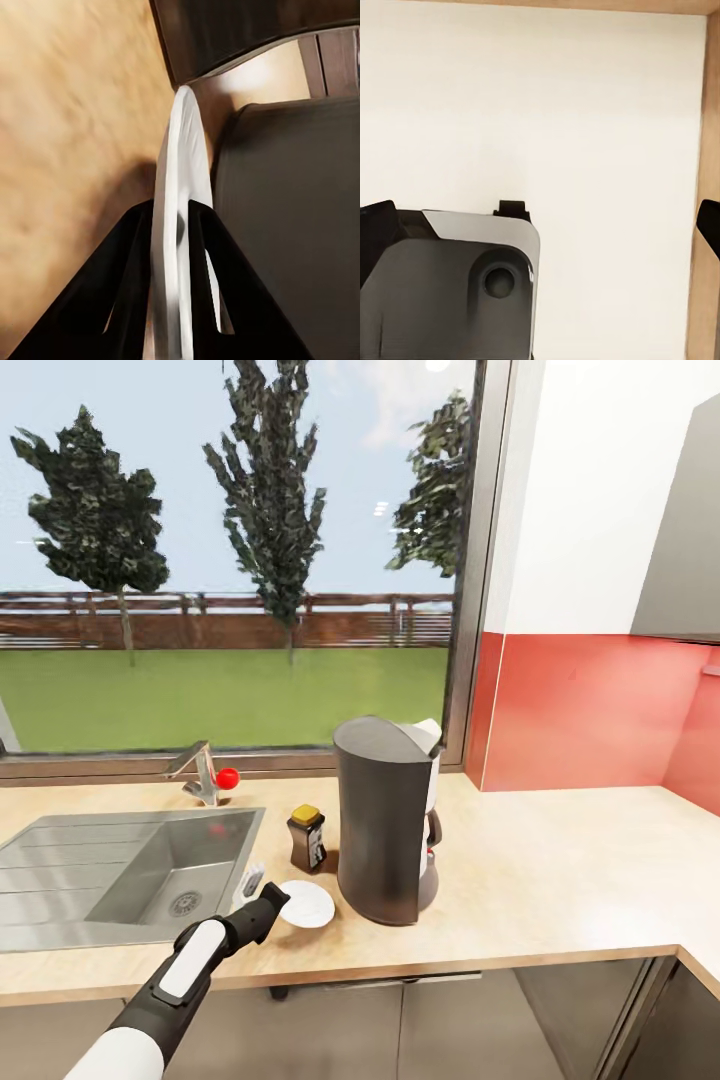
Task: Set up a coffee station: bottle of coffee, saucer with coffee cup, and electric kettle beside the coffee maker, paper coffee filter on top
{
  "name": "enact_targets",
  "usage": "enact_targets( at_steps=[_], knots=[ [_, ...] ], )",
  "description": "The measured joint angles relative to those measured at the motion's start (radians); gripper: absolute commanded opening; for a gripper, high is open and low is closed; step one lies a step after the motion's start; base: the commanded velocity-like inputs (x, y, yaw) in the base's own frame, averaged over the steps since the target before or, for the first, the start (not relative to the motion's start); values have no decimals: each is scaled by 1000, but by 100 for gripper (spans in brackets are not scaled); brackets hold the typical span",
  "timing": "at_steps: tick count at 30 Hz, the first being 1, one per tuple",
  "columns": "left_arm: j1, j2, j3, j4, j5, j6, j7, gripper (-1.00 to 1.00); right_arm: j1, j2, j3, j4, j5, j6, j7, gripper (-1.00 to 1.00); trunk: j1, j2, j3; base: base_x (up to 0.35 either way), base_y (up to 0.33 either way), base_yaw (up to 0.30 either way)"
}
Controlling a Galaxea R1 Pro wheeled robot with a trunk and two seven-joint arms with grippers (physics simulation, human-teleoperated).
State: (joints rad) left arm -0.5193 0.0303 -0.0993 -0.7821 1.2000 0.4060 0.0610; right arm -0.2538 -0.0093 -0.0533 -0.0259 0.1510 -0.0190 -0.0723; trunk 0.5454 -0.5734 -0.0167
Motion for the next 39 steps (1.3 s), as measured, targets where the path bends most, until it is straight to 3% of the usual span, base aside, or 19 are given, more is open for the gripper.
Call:
enact_targets(
  at_steps=[7,8,19,25,39],
  knots=[
    [-2,-1,-4,1,1,-71,0,-100,0,-1,-1,1,0,1,0,100,0,0,0,0,0,0],
    [-2,-2,-3,1,2,-73,0,100,0,-1,-1,1,0,1,0,100,0,0,0,0,0,0],
    [0,3,-2,5,-1,-76,8,100,0,-1,1,0,0,1,0,100,0,0,0,0,7,0],
    [0,12,-2,5,2,-76,14,100,0,0,0,0,0,1,0,100,0,0,0,-27,240,0],
    [1,2,-3,4,-1,-75,7,100,0,0,0,0,0,0,-1,100,1,0,0,-280,129,0]
  ],
)
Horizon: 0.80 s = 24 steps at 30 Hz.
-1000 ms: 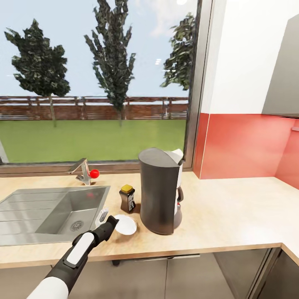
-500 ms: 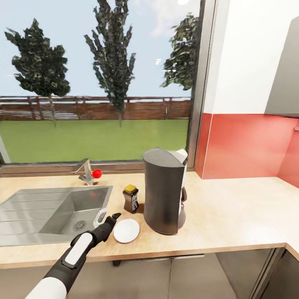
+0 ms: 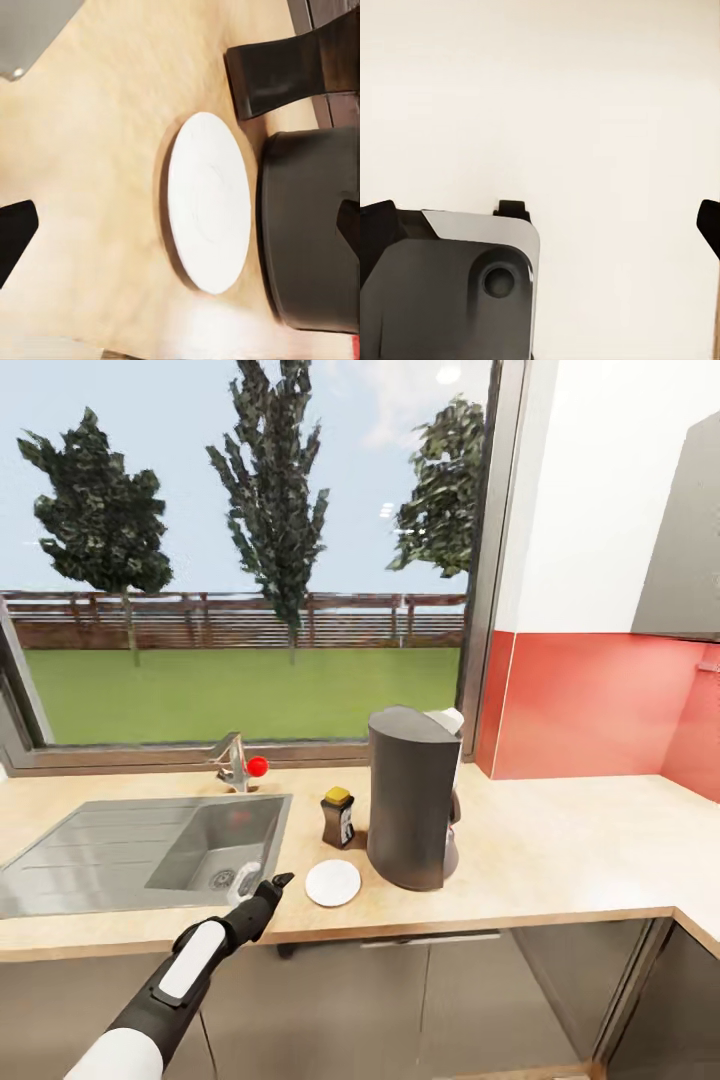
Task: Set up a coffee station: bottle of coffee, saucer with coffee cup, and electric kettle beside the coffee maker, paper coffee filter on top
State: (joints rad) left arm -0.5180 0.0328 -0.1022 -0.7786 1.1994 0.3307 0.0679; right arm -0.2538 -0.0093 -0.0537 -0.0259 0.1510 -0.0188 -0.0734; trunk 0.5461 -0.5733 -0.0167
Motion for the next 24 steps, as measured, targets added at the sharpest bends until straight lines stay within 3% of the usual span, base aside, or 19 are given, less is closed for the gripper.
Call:
enact_targets(
  at_steps=[11,15,17,21,24],
  knots=[
    [14,0,0,-2,3,0,-11,100,0,1,0,-1,0,0,0,100,0,0,0,-343,0,0],
    [74,4,-3,-13,8,2,-69,100,0,2,0,-1,0,0,-1,100,0,0,0,-344,0,0],
    [139,11,-4,-14,5,5,-166,100,0,3,1,-1,0,0,-2,100,0,0,0,-343,0,0],
    [243,23,-4,-12,1,4,-253,100,0,6,0,-1,0,0,-2,100,0,0,0,-221,0,0],
    [299,41,-6,0,-54,1,-272,100,0,8,0,-1,0,-1,-2,100,-1,0,0,-41,0,0]
  ],
)
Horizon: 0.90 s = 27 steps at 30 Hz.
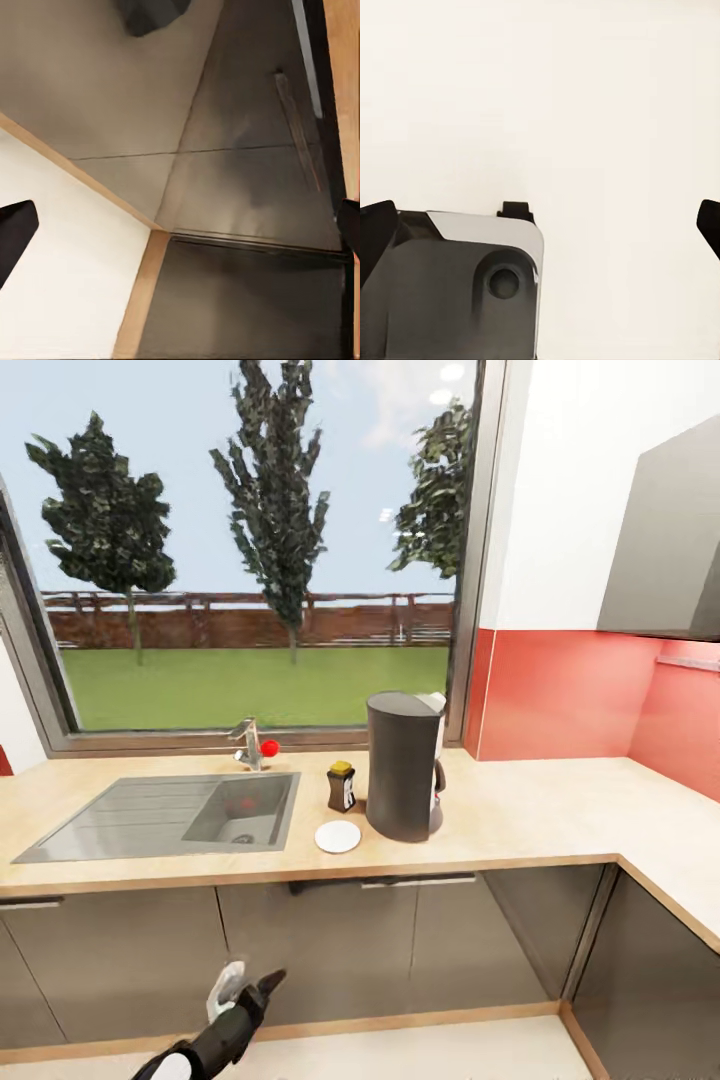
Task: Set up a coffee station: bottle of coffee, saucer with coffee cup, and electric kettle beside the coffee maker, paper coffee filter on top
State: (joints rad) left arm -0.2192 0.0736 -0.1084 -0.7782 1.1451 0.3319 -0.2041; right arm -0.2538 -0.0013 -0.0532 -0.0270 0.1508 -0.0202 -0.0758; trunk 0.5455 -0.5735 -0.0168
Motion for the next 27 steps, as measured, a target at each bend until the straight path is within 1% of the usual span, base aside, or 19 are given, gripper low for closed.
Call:
enact_targets(
  at_steps=[1,2,3,5,8,9,10,11,12,13,14,15,16,17,19,20,23,26,27],
  knots=[
    [15,1,-1,10,-35,-1,-1,100,0,0,0,0,-1,0,0,100,0,0,0,-8,0,0],
    [45,3,3,66,-148,-6,-6,100,0,1,-1,0,-1,-2,0,100,0,0,0,-4,0,0],
    [55,5,7,127,-201,-8,-7,100,0,1,-1,0,-2,-3,0,100,0,0,0,-3,0,0],
    [60,8,12,187,-230,-14,-9,100,0,1,-1,0,-2,-4,0,100,0,0,0,-2,0,0],
    [63,23,10,267,-258,-45,-10,100,0,1,-1,0,-3,-5,0,100,0,0,0,0,0,0],
    [65,48,5,345,-315,-116,-9,100,0,3,-2,-1,-6,-5,1,100,0,0,0,0,0,0],
    [65,58,5,384,-353,-152,-9,100,0,3,-2,-1,-6,-5,1,100,0,0,0,0,0,0],
    [65,61,4,403,-374,-172,-9,100,0,3,-2,-1,-7,-5,1,100,0,0,0,0,0,0],
    [65,64,4,437,-422,-211,-9,100,0,3,-3,-2,-7,-5,1,100,0,0,0,0,0,0],
    [66,69,6,541,-599,-348,-6,100,0,1,-6,-3,-10,-6,1,100,0,0,0,0,0,0],
    [66,70,6,568,-628,-374,-6,100,0,0,-7,-4,-10,-6,2,100,0,0,0,0,0,0],
    [67,71,6,621,-689,-439,-2,100,0,2,-7,-3,-10,-6,6,100,0,0,0,0,0,0],
    [67,71,6,656,-721,-477,2,100,0,3,-7,-3,-11,-7,15,100,0,0,0,0,0,0],
    [71,73,6,699,-756,-517,5,100,0,4,-7,-4,-11,-7,42,100,0,0,0,0,0,0],
    [96,76,6,731,-786,-547,7,100,0,6,-8,-4,-11,-8,84,100,0,0,0,0,0,0],
    [133,94,8,744,-802,-562,8,100,0,7,-9,-4,-12,-16,119,100,0,0,0,0,0,0],
    [151,107,5,754,-815,-565,9,100,0,6,-10,-4,-12,-44,130,100,0,0,0,0,0,0],
    [167,110,5,758,-848,-565,8,100,0,5,-12,-4,-12,-60,132,100,0,0,0,0,0,0],
    [171,110,5,760,-867,-565,8,100,0,5,-15,-4,-12,-63,131,100,0,0,0,0,0,0]
  ],
)
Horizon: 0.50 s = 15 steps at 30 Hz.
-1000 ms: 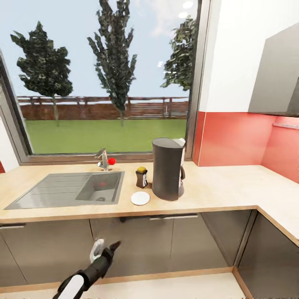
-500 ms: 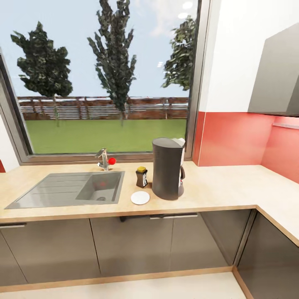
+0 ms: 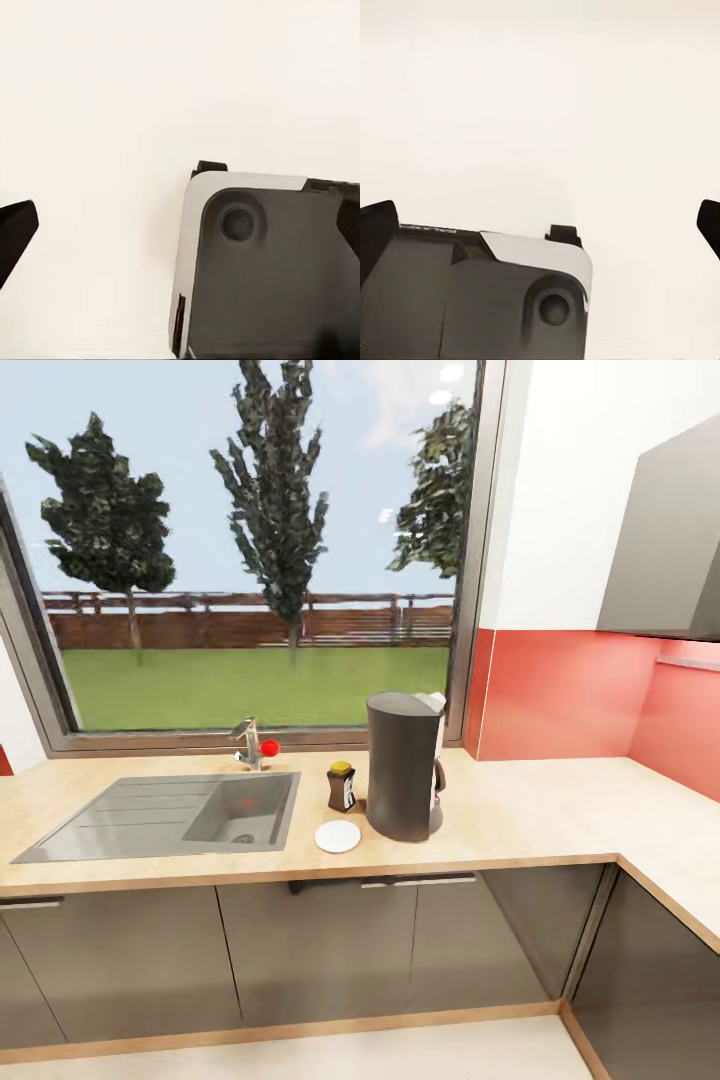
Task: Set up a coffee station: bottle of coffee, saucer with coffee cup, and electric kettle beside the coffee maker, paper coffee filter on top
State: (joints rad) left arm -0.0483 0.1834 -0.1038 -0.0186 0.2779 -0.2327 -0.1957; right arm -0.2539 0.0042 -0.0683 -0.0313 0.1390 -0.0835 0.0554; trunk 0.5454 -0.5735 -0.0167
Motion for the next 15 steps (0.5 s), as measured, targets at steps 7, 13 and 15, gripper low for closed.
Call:
enact_targets(
  at_steps=[7,13,15],
  knots=[
    [11,-3,2,4,-80,12,4,100,0,-4,-77,1,2,-4,-2,100,0,0,0,0,0,0],
    [11,-2,2,3,-81,13,28,100,0,-12,-80,2,3,-4,-6,100,0,0,0,0,0,121],
    [11,-2,2,3,-81,14,50,100,0,-12,-80,2,3,-4,-5,100,0,0,0,0,0,248]
  ],
)
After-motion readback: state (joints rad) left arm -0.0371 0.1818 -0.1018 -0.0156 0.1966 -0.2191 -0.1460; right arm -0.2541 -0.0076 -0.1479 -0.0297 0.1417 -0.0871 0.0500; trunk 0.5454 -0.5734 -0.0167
